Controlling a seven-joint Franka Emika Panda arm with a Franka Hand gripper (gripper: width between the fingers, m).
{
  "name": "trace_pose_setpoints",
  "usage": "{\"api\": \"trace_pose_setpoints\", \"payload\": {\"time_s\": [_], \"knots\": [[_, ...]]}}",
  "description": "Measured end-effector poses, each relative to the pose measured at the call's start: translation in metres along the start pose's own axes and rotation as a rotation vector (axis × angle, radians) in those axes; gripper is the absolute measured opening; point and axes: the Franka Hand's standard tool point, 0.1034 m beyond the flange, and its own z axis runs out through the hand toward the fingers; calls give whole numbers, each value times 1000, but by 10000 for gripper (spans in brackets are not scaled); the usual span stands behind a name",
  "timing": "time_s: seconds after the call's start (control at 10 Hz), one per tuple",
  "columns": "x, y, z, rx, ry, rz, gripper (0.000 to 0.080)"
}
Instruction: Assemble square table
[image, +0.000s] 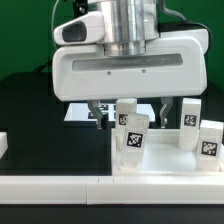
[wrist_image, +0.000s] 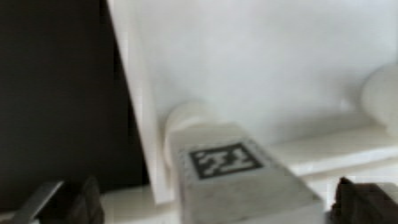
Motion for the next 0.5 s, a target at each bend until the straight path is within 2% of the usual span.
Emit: {"api": "trace_pose_setpoints", "payload": {"time_s": [0.1, 0.2, 0.3, 0.4, 0.5], "knots": [[4, 0, 0, 4, -18, 2, 649], [9, -1, 2, -5, 32, 5, 649], [7, -1, 3, -6, 29, 16, 649], [7, 0, 3, -5, 29, 35, 526], [7, 0, 3, -4, 29, 74, 526]]}}
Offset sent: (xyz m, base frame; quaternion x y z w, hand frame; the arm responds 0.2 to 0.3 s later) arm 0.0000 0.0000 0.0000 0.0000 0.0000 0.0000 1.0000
